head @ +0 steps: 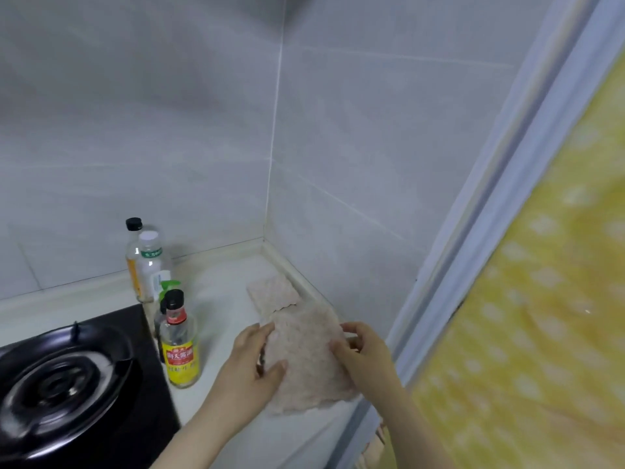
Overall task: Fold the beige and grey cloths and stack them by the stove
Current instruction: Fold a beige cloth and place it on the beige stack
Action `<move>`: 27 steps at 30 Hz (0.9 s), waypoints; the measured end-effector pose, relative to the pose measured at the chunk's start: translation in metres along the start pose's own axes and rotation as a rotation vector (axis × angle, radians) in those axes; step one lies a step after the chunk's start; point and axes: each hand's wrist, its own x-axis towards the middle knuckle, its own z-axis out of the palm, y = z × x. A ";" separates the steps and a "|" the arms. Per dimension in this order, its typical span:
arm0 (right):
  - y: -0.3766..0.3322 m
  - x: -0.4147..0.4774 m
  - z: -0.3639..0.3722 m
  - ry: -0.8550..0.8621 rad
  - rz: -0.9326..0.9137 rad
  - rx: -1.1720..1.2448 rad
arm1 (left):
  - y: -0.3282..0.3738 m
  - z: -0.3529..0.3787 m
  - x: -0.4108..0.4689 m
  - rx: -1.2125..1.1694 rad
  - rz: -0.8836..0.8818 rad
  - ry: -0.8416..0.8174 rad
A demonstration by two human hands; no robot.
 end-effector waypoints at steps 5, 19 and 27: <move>0.018 0.070 0.010 -0.037 0.062 -0.027 | -0.018 0.017 0.062 0.001 -0.061 -0.060; 0.090 0.215 0.039 -0.212 0.155 -0.078 | -0.071 0.086 0.159 -0.019 -0.377 -0.099; 0.112 0.244 0.062 -0.189 0.115 -0.268 | -0.090 0.113 0.172 0.015 -0.531 -0.184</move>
